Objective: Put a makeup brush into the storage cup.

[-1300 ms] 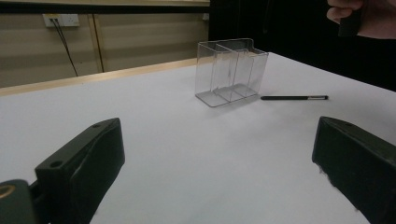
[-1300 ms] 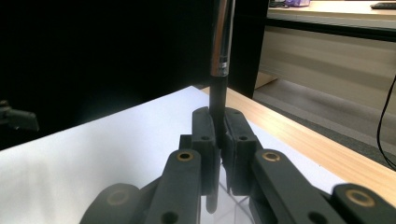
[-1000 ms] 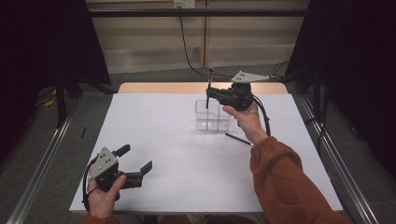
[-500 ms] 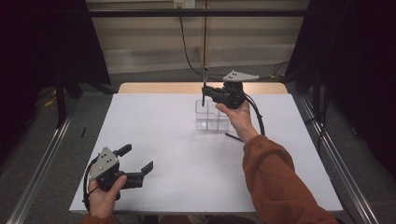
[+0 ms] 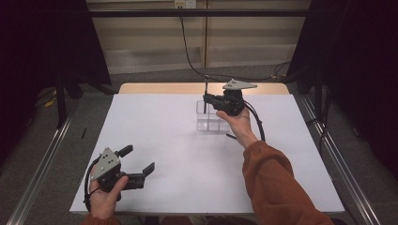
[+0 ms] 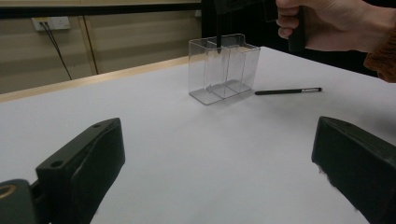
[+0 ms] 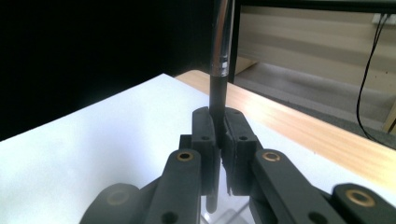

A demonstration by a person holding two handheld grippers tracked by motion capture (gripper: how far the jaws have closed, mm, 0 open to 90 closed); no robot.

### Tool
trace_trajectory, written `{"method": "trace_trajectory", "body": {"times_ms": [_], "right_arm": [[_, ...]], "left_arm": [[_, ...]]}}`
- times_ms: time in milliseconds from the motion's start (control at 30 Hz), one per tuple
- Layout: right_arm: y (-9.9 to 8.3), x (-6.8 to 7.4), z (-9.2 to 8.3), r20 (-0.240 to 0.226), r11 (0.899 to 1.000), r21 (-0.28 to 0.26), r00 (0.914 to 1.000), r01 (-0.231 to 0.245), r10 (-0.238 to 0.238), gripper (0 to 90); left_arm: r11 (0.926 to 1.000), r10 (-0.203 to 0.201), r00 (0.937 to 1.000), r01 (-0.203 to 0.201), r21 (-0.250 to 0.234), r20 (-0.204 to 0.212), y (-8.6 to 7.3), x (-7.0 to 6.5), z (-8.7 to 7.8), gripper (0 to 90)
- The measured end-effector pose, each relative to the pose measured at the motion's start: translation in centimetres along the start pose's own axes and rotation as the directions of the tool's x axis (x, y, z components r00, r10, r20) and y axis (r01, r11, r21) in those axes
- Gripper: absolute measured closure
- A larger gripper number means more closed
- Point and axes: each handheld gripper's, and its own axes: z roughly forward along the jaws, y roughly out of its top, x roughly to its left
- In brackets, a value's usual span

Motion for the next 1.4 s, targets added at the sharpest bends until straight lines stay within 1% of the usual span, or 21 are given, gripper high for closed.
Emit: {"method": "trace_trajectory", "body": {"times_ms": [67, 200, 333, 433, 500, 567, 667, 867, 967, 1067, 1100, 1167, 1200, 1267, 1300, 1400], "right_arm": [[-0.2, -0.1, 0.1, 0.001, 1.000, 0.004, 1.0000, -0.003, 0.003, 84.0], [-0.7, -0.2, 0.1, 0.002, 1.000, 0.015, 1.0000, -0.002, 0.002, 84.0], [-1.2, -0.2, 0.1, 0.001, 1.000, 0.022, 1.0000, -0.009, 0.009, 84.0], [-1.3, -0.3, 0.1, 0.003, 1.000, 0.024, 1.0000, -0.004, 0.004, 84.0], [-1.4, -0.3, 0.1, 0.003, 1.000, 0.024, 0.9999, -0.011, 0.011, 84.0], [-1.4, -0.3, 0.2, 0.001, 1.000, 0.028, 1.0000, -0.006, 0.006, 84.0], [-1.7, -0.5, 0.3, 0.000, 0.999, 0.035, 1.0000, -0.002, 0.002, 84.0], [-2.2, -0.7, 0.4, -0.001, 0.999, 0.042, 1.0000, -0.007, 0.007, 84.0], [-2.3, -0.7, 0.4, -0.004, 0.999, 0.041, 0.9999, -0.011, 0.011, 83.9], [-2.4, -0.7, 0.5, -0.014, 0.999, 0.046, 0.9999, -0.005, 0.005, 83.4], [-2.4, -0.8, 0.5, -0.019, 0.999, 0.046, 0.9998, -0.008, 0.009, 81.4], [-2.5, -0.8, 0.4, -0.012, 0.999, 0.046, 0.9999, -0.012, 0.012, 76.2], [-2.5, -0.8, 0.4, -0.006, 0.999, 0.049, 0.9999, -0.011, 0.011, 75.0], [-2.5, -0.9, 0.3, -0.007, 0.999, 0.038, 0.9997, -0.021, 0.021, 68.5], [-2.5, -0.8, 0.2, -0.005, 0.999, 0.037, 0.9999, -0.016, 0.016, 67.7], [-2.5, -0.7, 0.1, -0.010, 0.999, 0.038, 0.9999, -0.013, 0.013, 60.6]], "left_arm": [[1.0000, 0.001, 1.0000, -0.001, -0.001, -0.002, 0.0, 0.0, 0.0, 2.7], [0.9999, -0.013, 0.9999, 0.013, -0.006, -0.006, 0.0, 0.2, 0.0, 2.6], [1.0000, -0.007, 0.9999, 0.007, -0.001, -0.008, 0.0, 0.2, 0.0, 2.6], [1.0000, -0.008, 1.0000, 0.008, -0.001, -0.001, 0.0, 0.2, 0.0, 2.7], [1.0000, -0.004, 1.0000, 0.004, -0.001, 0.001, 0.0, 0.1, 0.1, 2.6], [1.0000, 0.000, 1.0000, 0.000, 0.004, 0.005, 0.0, 0.1, 0.1, 2.6], [1.0000, -0.003, 1.0000, 0.003, 0.005, 0.003, -0.1, 0.2, 0.1, 2.7], [0.9999, 0.004, 1.0000, -0.004, 0.011, 0.000, -0.2, 0.1, 0.0, 2.6], [0.9999, 0.009, 1.0000, -0.009, 0.014, 0.000, -0.2, 0.1, 0.0, 2.6], [0.9997, 0.015, 0.9999, -0.015, 0.020, 0.003, -0.2, 0.0, 0.2, 2.7], [0.9997, 0.015, 0.9999, -0.016, 0.020, 0.003, -0.2, 0.0, 0.2, 2.6], [0.9996, 0.016, 0.9999, -0.016, 0.022, 0.002, -0.2, 0.1, 0.2, 2.6], [0.9996, 0.015, 0.9999, -0.015, 0.022, 0.001, -0.2, 0.1, 0.2, 2.6], [0.9996, 0.016, 0.9999, -0.016, 0.022, 0.002, -0.2, 0.1, 0.2, 2.6], [0.9996, 0.016, 0.9999, -0.016, 0.022, 0.002, -0.2, 0.1, 0.2, 2.6], [0.9996, 0.017, 0.9999, -0.017, 0.021, 0.002, -0.2, 0.1, 0.3, 2.6]]}}
